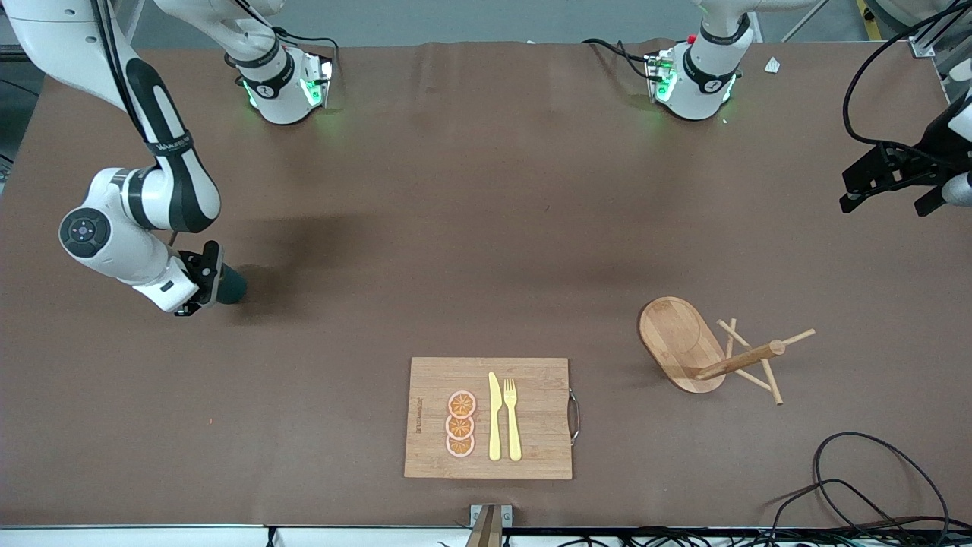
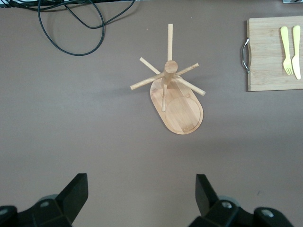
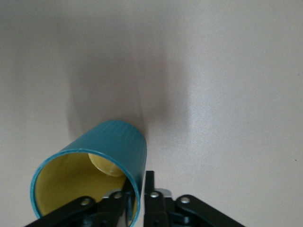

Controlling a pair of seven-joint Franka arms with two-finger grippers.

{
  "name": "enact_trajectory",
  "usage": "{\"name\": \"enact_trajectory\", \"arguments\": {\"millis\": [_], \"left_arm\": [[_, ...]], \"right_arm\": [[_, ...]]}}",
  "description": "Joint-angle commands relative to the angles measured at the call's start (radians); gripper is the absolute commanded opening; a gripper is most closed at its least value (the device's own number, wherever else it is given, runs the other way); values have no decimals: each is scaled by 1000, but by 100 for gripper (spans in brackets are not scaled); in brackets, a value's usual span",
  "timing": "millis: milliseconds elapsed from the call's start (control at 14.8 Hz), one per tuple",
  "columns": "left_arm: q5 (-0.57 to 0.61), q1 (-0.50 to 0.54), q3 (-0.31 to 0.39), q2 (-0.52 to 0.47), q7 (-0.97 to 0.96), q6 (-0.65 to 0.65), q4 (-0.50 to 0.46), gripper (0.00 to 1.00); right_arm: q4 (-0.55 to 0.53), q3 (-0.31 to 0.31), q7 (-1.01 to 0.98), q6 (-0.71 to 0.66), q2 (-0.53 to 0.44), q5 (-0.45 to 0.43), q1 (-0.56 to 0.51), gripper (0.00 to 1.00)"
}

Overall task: Transfer cup from left to right arm and place
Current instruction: 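Lower the mug onto the table and open the right gripper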

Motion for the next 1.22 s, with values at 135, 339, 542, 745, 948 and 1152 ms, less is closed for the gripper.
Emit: {"name": "enact_trajectory", "arguments": {"millis": [135, 339, 542, 745, 948, 1152], "left_arm": [[-2, 9, -3, 16, 19, -9, 21, 100], [-3, 9, -1, 22, 20, -9, 23, 100], [-4, 10, 0, 24, 20, -8, 24, 100], [-4, 6, 2, 27, 15, -8, 24, 100], [-2, 1, -3, 21, 9, -12, 23, 100], [2, -1, -3, 24, 15, -8, 24, 100]], "right_arm": [[33, 19, 171, -118, -29, -13, 4, 100], [123, 20, 347, -273, -60, -11, 11, 100], [196, 20, 570, -393, -98, -11, 30, 100], [320, 20, 739, -563, -98, -8, 37, 100], [430, 22, 1004, -715, -101, 19, 50, 100], [553, 19, 1110, -844, -101, 19, 47, 100]]}}
